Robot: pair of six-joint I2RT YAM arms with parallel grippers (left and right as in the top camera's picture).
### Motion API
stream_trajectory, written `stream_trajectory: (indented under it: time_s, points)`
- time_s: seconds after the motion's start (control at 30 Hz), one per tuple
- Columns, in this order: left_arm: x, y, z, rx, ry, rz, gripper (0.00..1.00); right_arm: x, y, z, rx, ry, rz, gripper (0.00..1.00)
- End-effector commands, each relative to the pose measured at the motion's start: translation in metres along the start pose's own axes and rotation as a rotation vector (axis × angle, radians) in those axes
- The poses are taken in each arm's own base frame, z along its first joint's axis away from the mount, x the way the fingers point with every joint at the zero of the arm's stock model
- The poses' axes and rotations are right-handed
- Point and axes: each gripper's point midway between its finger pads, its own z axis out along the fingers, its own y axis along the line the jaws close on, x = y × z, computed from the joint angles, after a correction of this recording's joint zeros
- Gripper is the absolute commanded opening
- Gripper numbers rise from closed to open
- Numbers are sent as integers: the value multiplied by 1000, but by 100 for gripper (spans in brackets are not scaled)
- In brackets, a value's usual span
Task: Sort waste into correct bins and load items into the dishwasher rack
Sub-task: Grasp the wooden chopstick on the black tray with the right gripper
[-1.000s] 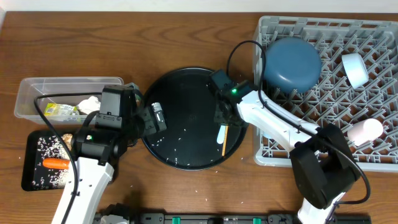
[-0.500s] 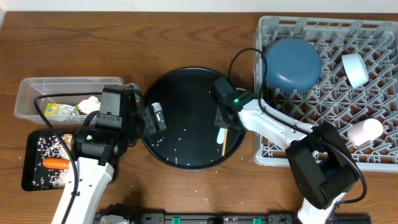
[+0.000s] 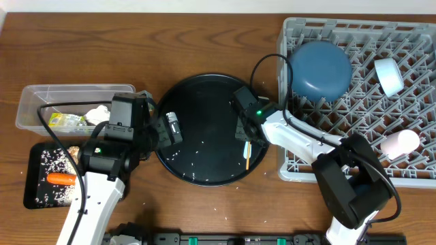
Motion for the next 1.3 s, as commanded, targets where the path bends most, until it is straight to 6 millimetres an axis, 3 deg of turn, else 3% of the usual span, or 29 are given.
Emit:
stream_trajectory:
  time_s: [0.0,0.37,0.77,0.97,1.13,1.27]
  points:
    - [-4,2,-1,-12,-11,2,98,-2,-8,5,25,-13,9,1]
    - [-4,2,-1,-12,-11,2,98,-7,-2,-1,6,-22,11,1]
    - [-4,2,-1,-12,-11,2,98,-17,6,-28,-32,-45,-13,1]
    - [-4,2,-1,-12,-11,2,98,-13,10,-29,-56,-23,-31,1]
    - [-4,2,-1,-12,-11,2,98,-11,18,-32,-97,-3,-51,1]
    - [-4,2,-1,-12,-11,2,98,-17,30,-46,-144,-1,-97,1]
